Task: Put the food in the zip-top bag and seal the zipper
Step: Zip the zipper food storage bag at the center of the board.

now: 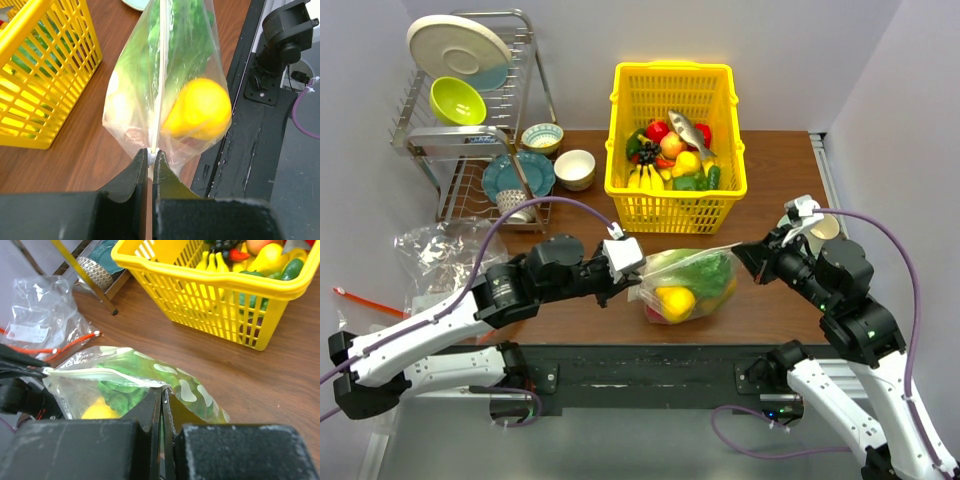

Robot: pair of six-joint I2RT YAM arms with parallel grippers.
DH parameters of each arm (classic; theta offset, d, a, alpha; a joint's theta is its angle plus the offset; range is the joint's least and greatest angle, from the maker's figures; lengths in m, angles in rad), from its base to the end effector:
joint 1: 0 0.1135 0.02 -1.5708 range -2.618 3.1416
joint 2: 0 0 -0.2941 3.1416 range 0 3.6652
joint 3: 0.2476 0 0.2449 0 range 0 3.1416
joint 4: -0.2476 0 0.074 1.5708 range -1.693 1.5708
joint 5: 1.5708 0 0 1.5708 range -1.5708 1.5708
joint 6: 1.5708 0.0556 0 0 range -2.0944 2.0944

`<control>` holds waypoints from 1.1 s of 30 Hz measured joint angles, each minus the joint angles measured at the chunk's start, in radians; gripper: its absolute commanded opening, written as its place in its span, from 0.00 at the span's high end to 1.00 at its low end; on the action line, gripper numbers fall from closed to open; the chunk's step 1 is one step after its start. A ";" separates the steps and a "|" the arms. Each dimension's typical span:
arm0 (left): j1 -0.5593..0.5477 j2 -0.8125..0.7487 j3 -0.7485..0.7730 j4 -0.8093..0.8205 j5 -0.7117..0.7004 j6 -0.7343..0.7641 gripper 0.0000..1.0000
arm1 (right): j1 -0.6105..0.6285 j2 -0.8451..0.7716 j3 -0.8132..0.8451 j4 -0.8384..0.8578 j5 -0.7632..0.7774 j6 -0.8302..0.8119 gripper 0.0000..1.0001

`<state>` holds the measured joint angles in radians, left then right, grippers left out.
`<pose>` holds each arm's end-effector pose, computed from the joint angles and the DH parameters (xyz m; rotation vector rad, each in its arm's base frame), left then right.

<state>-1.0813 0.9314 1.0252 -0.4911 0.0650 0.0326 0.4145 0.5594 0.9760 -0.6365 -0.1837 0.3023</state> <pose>0.0883 -0.1735 0.3814 1.1178 1.7115 -0.7378 0.0775 0.0452 0.3925 -0.2379 1.8229 0.6734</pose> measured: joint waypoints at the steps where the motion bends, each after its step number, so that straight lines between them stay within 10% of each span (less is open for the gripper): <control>1: 0.000 -0.005 0.000 -0.003 -0.004 -0.004 1.00 | 0.000 0.003 0.004 0.000 0.009 0.000 1.00; 33: 0.003 -0.105 -0.110 -0.068 -0.368 -0.149 1.00 | -0.004 0.034 -0.206 0.170 0.061 0.124 1.00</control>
<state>-1.0786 0.8261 0.9154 -0.5591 -0.3031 -0.1162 0.4103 0.5930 0.7696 -0.4664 -0.1230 0.4267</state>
